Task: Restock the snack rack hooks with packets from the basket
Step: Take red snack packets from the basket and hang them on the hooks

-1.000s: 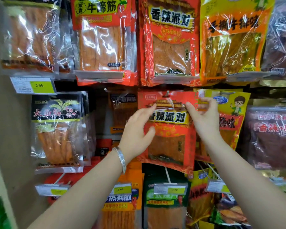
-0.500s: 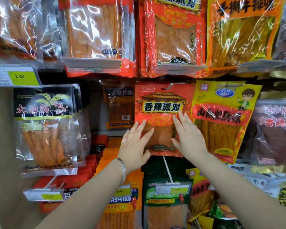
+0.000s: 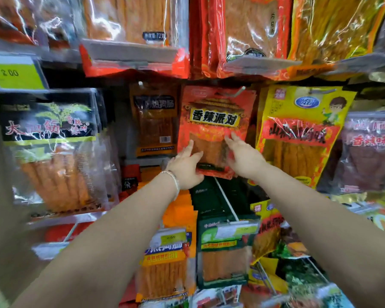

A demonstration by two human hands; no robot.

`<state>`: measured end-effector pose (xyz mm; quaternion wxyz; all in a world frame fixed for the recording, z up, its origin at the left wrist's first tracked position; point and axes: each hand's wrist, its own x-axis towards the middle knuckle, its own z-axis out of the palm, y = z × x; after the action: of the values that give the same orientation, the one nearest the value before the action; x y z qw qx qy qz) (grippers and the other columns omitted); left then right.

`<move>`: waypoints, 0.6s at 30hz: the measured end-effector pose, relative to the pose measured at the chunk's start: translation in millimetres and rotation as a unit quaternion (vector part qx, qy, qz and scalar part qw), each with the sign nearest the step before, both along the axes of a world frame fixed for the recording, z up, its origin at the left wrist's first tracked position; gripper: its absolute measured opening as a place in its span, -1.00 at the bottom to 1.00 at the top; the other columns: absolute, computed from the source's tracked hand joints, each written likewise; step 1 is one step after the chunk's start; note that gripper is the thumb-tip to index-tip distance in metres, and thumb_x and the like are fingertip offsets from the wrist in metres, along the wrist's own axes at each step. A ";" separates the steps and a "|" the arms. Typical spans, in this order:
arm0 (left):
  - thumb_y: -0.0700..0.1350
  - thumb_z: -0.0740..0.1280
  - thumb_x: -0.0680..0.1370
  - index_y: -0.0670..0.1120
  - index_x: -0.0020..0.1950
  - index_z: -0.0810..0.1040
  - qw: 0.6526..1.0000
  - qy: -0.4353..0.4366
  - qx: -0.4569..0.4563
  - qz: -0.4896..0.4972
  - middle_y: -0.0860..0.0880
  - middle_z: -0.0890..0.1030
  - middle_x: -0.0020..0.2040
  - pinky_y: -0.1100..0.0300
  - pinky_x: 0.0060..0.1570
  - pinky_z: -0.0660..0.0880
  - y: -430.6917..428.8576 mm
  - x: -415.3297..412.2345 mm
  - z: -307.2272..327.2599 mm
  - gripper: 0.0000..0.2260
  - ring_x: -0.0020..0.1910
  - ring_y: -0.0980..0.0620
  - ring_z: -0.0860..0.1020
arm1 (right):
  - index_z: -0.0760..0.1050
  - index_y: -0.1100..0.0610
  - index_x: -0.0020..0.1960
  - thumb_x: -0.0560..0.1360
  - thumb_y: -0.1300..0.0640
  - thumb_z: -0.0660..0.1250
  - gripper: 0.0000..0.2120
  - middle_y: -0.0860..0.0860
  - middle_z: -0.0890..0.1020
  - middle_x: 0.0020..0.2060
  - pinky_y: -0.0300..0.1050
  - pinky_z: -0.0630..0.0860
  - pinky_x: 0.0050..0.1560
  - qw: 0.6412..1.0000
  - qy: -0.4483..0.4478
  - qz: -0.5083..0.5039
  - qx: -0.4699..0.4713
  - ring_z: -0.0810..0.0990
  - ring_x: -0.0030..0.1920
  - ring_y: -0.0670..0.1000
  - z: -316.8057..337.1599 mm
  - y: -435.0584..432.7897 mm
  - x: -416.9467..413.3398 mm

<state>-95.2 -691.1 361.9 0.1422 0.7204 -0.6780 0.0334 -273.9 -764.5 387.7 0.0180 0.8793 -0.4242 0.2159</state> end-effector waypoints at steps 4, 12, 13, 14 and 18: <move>-0.04 0.28 0.52 -0.03 0.47 0.27 0.987 0.107 -0.091 -0.072 -0.13 0.19 0.51 0.17 0.44 0.14 31.2 -17.7 -3.4 -0.48 0.49 -0.04 0.16 | 0.32 0.14 0.43 0.52 0.16 0.26 -0.53 0.12 0.43 0.37 -0.08 0.32 0.31 0.992 -0.123 0.015 -0.007 0.40 0.36 0.10 -18.1 37.5 -15.9; -0.13 0.26 0.45 -0.05 0.05 0.60 0.922 0.324 -0.166 -0.132 0.13 0.51 -0.05 0.42 0.06 0.35 169.4 -59.4 -101.5 -0.78 -0.07 0.21 0.48 | 0.51 0.16 0.02 0.50 0.28 0.32 -0.88 0.23 0.61 -0.26 0.00 0.44 -0.10 0.921 -0.332 -0.010 0.202 0.50 -0.27 0.11 -144.6 158.1 -62.8; -0.16 0.25 0.45 -0.08 0.05 0.60 0.925 0.329 -0.152 -0.114 0.10 0.52 -0.07 0.36 0.02 0.36 192.0 -64.9 -129.0 -0.77 -0.07 0.19 0.46 | 0.51 0.21 0.04 0.50 0.33 0.30 -0.86 0.27 0.61 -0.18 0.01 0.45 -0.02 0.912 -0.330 -0.017 0.241 0.51 -0.21 0.07 -169.5 176.7 -67.7; -0.19 0.26 0.46 -0.12 0.04 0.61 0.928 0.340 -0.127 -0.087 0.05 0.53 -0.08 0.31 -0.02 0.38 217.3 -71.0 -158.1 -0.78 -0.07 0.15 0.47 | 0.51 0.28 0.06 0.49 0.38 0.29 -0.84 0.26 0.58 -0.14 -0.06 0.45 0.03 0.905 -0.320 -0.026 0.280 0.51 -0.17 0.00 -194.2 198.7 -72.6; -0.28 0.31 0.52 -0.17 0.14 0.57 0.900 0.425 0.076 0.059 -0.13 0.55 0.00 0.32 -0.07 0.36 328.2 -94.7 -268.3 -0.79 0.00 -0.05 0.54 | 0.51 0.29 -0.01 0.47 0.42 0.32 -0.88 0.12 0.50 -0.25 -0.43 0.35 -0.31 0.874 -0.253 -0.052 0.412 0.48 -0.34 0.02 -290.5 288.3 -95.3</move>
<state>-190.0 -362.9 93.6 0.3596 0.7134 -0.5098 -0.3192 -369.2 -476.2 97.2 -0.4420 0.6993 -0.5101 0.2353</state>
